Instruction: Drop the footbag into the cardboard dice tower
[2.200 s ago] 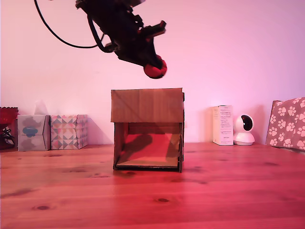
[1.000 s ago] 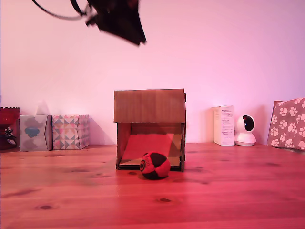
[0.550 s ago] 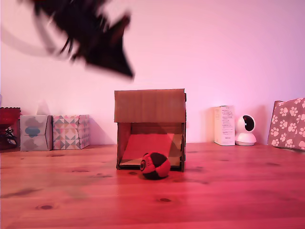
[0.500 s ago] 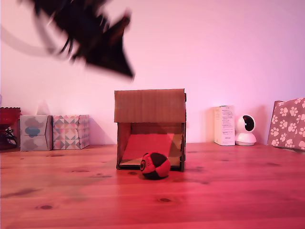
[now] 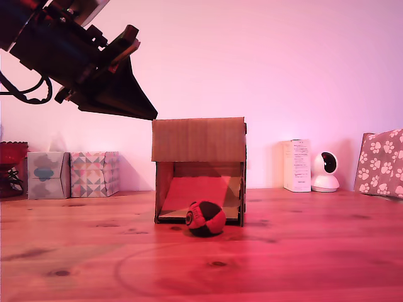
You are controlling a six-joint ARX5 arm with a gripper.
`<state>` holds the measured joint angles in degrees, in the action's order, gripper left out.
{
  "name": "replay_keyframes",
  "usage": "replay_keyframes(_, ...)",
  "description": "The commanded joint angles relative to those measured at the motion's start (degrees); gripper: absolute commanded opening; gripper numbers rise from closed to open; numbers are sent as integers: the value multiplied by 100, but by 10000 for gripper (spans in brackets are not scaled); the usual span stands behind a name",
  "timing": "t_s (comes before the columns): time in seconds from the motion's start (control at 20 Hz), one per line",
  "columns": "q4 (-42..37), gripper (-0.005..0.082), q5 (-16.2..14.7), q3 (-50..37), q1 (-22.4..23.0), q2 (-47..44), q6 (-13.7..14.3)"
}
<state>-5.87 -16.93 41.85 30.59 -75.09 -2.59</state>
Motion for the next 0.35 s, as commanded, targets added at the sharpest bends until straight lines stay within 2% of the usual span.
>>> replay_keyframes(0.0,72,6,-24,-66,33,20,-22)
replay_keyframes(0.3,160,6,-22,-63,33,20,-20)
